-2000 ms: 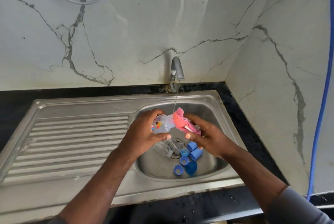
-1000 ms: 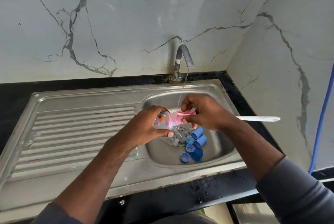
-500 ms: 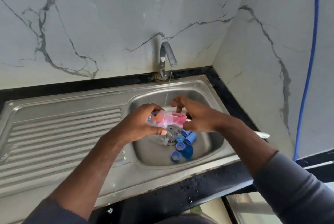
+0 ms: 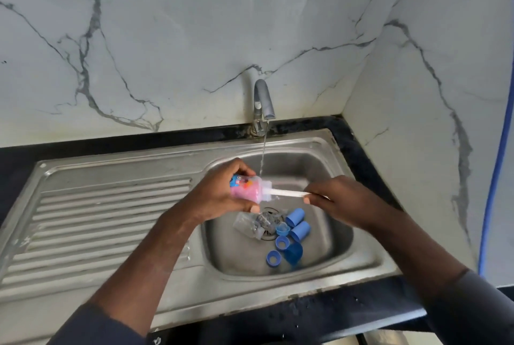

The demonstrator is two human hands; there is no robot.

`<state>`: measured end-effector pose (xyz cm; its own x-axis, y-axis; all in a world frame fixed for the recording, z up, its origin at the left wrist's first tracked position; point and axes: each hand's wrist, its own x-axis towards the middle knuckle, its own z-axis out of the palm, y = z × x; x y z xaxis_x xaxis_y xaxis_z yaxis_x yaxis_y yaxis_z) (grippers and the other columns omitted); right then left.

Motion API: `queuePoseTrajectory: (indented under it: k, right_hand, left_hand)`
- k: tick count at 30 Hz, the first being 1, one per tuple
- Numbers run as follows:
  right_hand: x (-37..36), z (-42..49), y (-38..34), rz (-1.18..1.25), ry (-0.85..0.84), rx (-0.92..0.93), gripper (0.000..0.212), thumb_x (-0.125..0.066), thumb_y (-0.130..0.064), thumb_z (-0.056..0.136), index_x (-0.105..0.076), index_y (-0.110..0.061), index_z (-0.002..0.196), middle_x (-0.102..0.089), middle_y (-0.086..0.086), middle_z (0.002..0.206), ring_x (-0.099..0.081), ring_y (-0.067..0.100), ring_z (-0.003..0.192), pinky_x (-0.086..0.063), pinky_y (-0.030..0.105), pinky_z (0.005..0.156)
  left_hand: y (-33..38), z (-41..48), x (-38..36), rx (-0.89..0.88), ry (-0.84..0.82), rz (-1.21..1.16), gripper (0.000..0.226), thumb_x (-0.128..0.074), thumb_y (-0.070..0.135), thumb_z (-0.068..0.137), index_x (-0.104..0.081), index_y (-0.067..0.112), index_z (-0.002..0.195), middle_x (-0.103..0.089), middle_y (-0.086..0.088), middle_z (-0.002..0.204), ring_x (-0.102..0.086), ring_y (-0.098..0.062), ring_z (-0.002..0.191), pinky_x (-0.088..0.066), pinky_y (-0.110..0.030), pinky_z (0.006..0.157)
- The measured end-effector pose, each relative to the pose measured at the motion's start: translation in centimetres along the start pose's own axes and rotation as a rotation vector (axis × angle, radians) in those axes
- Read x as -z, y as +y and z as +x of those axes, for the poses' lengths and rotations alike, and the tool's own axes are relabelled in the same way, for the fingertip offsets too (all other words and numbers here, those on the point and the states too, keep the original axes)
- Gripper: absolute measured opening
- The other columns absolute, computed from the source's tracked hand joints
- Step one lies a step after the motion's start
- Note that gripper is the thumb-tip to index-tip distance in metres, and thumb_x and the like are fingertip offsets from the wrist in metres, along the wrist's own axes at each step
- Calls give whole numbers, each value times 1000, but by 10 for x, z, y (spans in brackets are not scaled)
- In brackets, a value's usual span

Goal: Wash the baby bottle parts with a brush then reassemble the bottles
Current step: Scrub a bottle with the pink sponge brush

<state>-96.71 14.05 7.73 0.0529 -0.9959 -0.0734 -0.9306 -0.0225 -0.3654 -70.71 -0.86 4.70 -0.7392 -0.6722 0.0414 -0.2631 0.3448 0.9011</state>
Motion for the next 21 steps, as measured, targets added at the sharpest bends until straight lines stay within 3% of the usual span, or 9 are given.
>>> queuePoseTrajectory:
  k: [4, 6, 8, 10, 12, 14, 16, 18, 21]
  right_hand:
    - [0, 3, 11, 127, 198, -5, 18, -71, -33, 91, -63, -30, 106, -64, -12, 90, -61, 10, 80, -53, 37, 72]
    - [1, 3, 13, 98, 295, 28, 17, -74, -28, 88, -60, -30, 98, -60, -13, 84, -59, 11, 74, -53, 40, 66]
    - [0, 5, 12, 18, 397, 62, 15, -75, -27, 87, -63, -28, 95, -62, -12, 85, -61, 14, 74, -53, 40, 62]
    - [-2, 8, 13, -58, 483, 70, 16, -77, -23, 86, -68, -26, 98, -66, -10, 89, -64, 17, 76, -54, 37, 59]
    - [-6, 9, 13, -136, 524, 77, 14, -74, -21, 87, -70, -24, 100, -68, -6, 91, -66, 21, 76, -54, 37, 56]
    - [-8, 9, 12, -211, 546, 90, 10, -66, -22, 89, -70, -22, 98, -68, -2, 88, -65, 24, 71, -53, 37, 52]
    - [-9, 8, 11, -252, 523, 95, 11, -63, -19, 89, -72, -20, 97, -69, -1, 84, -64, 24, 65, -52, 35, 49]
    - [-12, 8, 6, -144, 340, 118, 13, -62, -13, 94, -73, -17, 98, -69, 0, 80, -63, 21, 63, -52, 33, 54]
    - [-15, 9, 0, 281, 63, 13, 19, -56, -21, 101, -73, -12, 97, -59, 0, 66, -51, 12, 58, -42, 31, 58]
  left_hand:
    - [3, 7, 2, 66, 247, -528, 82, -98, 42, 45, -58, 29, 115, -60, 0, 113, -64, -9, 96, -56, -26, 76]
    - [9, 10, -1, 133, 381, -750, 70, -94, 46, 58, -59, 21, 113, -64, -5, 115, -66, -18, 101, -58, -27, 71]
    - [16, 15, -7, 209, 450, -858, 51, -79, 45, 78, -57, 16, 114, -64, -10, 120, -64, -25, 106, -58, -28, 72]
    - [21, 19, -13, 295, 473, -933, 50, -66, 49, 79, -57, 17, 117, -61, -11, 124, -63, -26, 107, -58, -31, 77]
    - [23, 21, -17, 341, 502, -945, 50, -67, 50, 76, -58, 20, 114, -62, -11, 124, -64, -27, 107, -58, -34, 77]
    - [25, 24, -20, 340, 538, -905, 41, -73, 38, 75, -59, 20, 109, -66, -13, 123, -66, -31, 110, -59, -35, 72]
    - [26, 26, -22, 309, 551, -914, 37, -74, 25, 77, -61, 19, 111, -67, -15, 122, -68, -29, 105, -60, -35, 69]
    - [26, 28, -19, 251, 528, -996, 39, -71, 12, 80, -62, 15, 117, -66, -15, 118, -68, -26, 98, -61, -34, 72]
    - [20, 28, -20, 173, 456, -1219, 52, -74, 1, 70, -61, 8, 121, -62, -24, 117, -62, -36, 105, -50, -47, 99]
